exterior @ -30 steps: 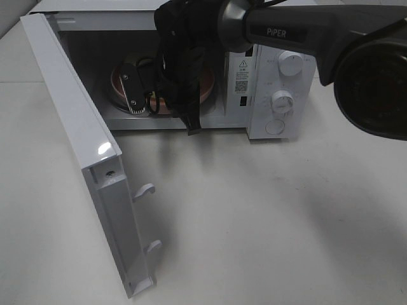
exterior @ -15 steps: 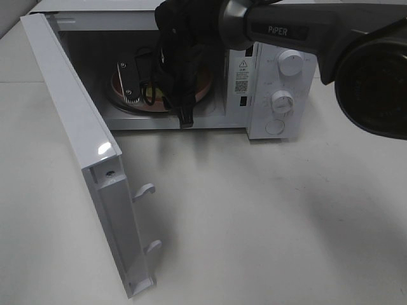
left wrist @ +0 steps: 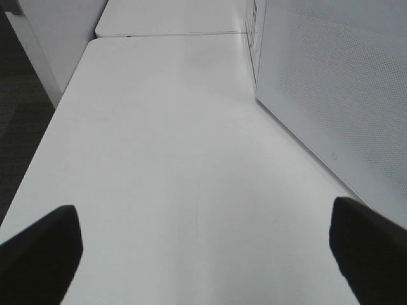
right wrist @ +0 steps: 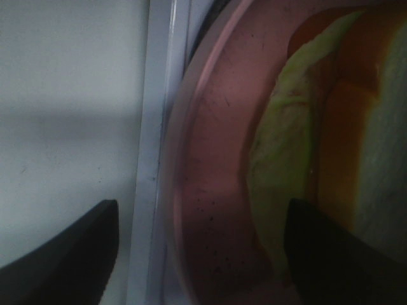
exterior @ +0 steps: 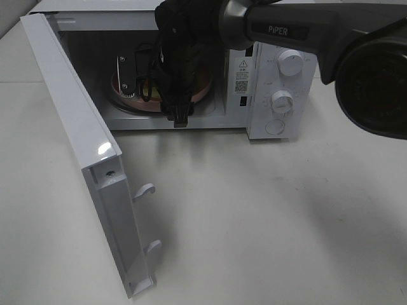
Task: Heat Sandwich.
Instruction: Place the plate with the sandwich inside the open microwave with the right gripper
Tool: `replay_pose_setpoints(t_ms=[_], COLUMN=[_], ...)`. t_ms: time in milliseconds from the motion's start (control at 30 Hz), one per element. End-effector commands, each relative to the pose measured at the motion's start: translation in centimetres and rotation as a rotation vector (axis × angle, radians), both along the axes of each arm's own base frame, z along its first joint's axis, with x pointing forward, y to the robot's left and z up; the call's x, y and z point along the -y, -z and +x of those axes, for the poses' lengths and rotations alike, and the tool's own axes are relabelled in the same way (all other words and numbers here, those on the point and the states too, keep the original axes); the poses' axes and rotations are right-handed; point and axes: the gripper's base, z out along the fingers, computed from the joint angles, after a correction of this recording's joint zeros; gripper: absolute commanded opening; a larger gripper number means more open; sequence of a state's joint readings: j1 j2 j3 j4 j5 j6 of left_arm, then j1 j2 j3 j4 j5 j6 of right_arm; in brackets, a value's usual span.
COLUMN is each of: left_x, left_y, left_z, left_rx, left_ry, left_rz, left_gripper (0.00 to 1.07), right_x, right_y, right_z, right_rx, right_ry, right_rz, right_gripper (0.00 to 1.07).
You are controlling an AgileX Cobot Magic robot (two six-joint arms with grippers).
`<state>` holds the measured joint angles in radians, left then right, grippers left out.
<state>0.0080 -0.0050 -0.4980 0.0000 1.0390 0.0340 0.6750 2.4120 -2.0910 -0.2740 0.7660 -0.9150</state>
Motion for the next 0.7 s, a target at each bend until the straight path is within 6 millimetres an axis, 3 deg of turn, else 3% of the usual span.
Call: replay_pose_setpoints(t_ms=[33, 700], left_x=[0.0, 0.0], left_y=[0.1, 0.1], left_z=[0.1, 0.1], left_rx=[0.000, 0.000], left_ry=[0.004, 0.004], left_rz=[-0.003, -0.003], left_gripper=[1.06, 1.06], right_x=[0.1, 1.5], right_y=[-0.4, -1.7], right_z=[0.0, -2.2], right_rx=[0.005, 0.008], right_ry=[0.016, -0.009], right_rz=[0.013, 0.015], right_gripper=[0.72, 0.72])
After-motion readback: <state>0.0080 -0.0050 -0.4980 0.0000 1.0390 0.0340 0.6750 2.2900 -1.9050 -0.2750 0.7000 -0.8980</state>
